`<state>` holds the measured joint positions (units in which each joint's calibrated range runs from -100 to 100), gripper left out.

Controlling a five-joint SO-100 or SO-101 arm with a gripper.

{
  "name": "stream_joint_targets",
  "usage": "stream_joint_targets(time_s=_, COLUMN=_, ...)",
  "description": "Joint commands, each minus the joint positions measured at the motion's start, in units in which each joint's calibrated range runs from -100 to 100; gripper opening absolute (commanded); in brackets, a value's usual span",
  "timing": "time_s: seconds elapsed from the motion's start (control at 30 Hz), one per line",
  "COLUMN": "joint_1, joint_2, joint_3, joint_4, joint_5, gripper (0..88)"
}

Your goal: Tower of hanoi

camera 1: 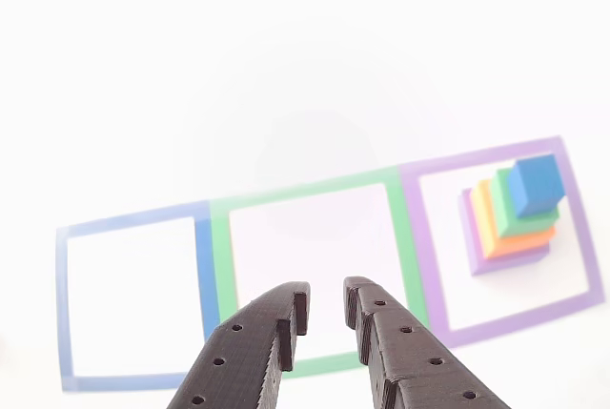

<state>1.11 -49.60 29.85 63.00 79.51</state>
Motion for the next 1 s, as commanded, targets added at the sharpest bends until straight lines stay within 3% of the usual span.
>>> stream_joint_targets(time_s=0.0, joint_1=2.2, joint_2=0.4, joint_3=-7.1, joint_4=3.5, joint_5=1.9, gripper=0.0)
stream_joint_targets(time_s=0.2, joint_1=8.1, joint_2=-1.1, joint_3=-9.4, joint_4=8.8, joint_5=15.3, gripper=0.2)
stream_joint_targets(time_s=0.33, joint_1=11.4, joint_2=-2.4, joint_3=-8.9, joint_4=9.1, joint_5=20.5, gripper=1.0)
stream_joint_targets(time_s=0.57, joint_1=15.5, joint_2=-5.4, joint_3=-4.7, joint_4=7.5, joint_5=20.5, gripper=9.1)
stream_joint_targets(time_s=0.6, joint_1=15.8, joint_2=-6.2, joint_3=-3.6, joint_4=6.8, joint_5=20.5, gripper=12.7)
stream_joint_targets(time_s=0.67, joint_1=16.5, joint_2=-8.0, joint_3=-0.1, joint_4=3.3, joint_5=20.5, gripper=34.4)
stream_joint_targets(time_s=0.77, joint_1=17.8, joint_2=-10.4, joint_3=4.6, joint_4=-1.3, joint_5=20.5, gripper=26.4)
stream_joint_targets(time_s=0.97, joint_1=19.1, joint_2=-13.8, joint_3=13.0, joint_4=-8.1, joint_5=20.5, gripper=36.7)
